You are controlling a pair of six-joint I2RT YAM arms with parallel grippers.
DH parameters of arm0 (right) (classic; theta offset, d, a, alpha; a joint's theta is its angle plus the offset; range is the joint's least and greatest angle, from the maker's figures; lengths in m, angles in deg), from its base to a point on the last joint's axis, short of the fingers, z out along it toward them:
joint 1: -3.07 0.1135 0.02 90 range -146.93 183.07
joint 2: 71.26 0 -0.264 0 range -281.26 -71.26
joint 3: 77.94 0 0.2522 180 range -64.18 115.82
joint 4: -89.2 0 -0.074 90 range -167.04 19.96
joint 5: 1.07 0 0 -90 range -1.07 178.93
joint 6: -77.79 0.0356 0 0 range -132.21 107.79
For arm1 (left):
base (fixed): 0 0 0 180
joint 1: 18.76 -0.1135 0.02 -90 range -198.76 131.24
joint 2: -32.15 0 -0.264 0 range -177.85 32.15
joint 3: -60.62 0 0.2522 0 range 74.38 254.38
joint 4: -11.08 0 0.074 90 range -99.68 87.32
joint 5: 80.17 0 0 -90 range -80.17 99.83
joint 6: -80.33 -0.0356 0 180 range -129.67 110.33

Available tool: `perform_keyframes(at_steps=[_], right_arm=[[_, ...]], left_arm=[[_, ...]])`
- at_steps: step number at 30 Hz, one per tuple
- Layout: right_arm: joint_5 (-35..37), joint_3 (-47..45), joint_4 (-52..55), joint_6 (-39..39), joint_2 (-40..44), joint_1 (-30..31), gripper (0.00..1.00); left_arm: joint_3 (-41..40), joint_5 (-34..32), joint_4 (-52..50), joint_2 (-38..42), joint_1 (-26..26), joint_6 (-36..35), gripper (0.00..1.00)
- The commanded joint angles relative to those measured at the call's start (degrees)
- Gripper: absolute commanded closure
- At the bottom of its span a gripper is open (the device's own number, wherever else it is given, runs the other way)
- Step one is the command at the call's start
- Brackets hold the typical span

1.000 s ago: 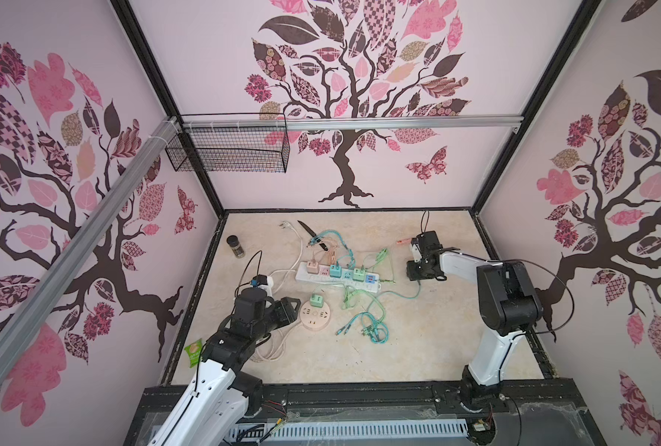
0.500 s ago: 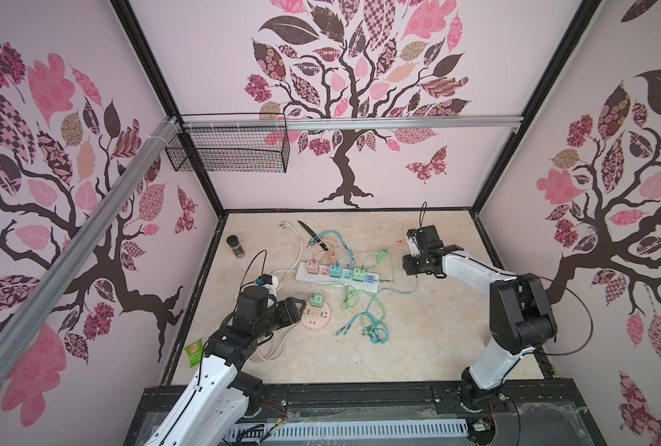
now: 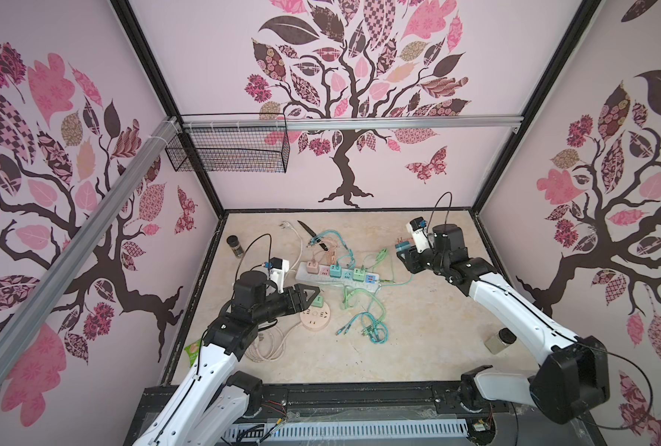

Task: Insert plugs into power strip
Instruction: Pick up the plug from the middle-right of the table, then pass the plug.

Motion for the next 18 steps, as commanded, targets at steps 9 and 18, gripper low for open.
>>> perform_keyframes(at_steps=[9,18], right_arm=[[-12.8,-3.5,-4.7,-5.4,8.8,5.7,0.75],[-7.6,-4.8,-4.6,-10.1,11.7,14.2,0.76]], left_arm=[[9.2,11.3,6.1,-7.0,2.5,0.9,0.34],[12.2,14.9,8.4,-12.2,6.6,1.6,0.34]])
